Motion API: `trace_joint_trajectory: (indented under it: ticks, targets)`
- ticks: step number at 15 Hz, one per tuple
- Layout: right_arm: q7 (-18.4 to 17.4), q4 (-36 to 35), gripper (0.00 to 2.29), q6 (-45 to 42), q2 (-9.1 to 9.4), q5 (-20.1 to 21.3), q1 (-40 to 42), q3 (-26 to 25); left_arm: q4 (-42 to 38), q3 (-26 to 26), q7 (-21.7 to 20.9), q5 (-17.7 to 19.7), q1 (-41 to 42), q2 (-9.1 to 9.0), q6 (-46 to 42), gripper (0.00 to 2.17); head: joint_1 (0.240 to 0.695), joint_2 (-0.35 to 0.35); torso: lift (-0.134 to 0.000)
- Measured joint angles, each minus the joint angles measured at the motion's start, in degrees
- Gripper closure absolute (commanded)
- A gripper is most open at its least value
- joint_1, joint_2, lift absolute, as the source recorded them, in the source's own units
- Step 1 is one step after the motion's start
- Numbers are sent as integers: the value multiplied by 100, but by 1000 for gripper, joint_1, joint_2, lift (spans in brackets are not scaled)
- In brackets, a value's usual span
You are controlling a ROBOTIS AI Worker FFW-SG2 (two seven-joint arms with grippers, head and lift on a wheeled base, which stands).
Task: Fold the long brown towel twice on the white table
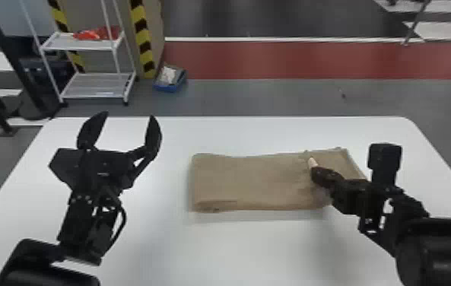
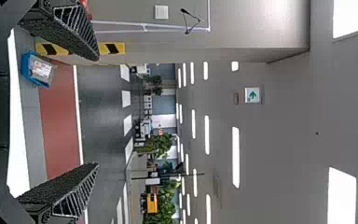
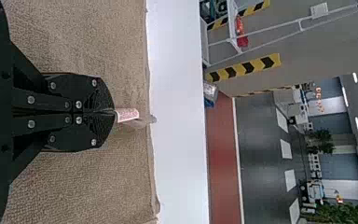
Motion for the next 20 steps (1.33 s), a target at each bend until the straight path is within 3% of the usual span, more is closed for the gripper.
trace_joint_trajectory:
  ticks: [3,6,9,12,18,20]
  targets:
    - [9,-342,1511,-36,0,-117,70,30,-38,34,0,2,24,6,32,90,695,16,-123]
    - [25,-642,1511,112,-32,-480,-62,-300,-156,108,0,18,116,9,95,90,695,12,-123]
    - [79,-204,1507,392,-124,-354,-502,-485,-243,137,0,34,178,9,125,90,691,-21,-123]
    - [98,224,1507,210,-142,-224,-506,-335,-250,133,0,26,180,10,171,90,695,-21,-123]
    - [97,-917,1507,585,-157,-501,-204,-790,-288,69,42,-33,160,8,371,90,687,-43,-123]
    - [121,-784,1507,687,-269,-417,-267,-899,-292,80,32,-35,164,9,369,90,688,-66,-123]
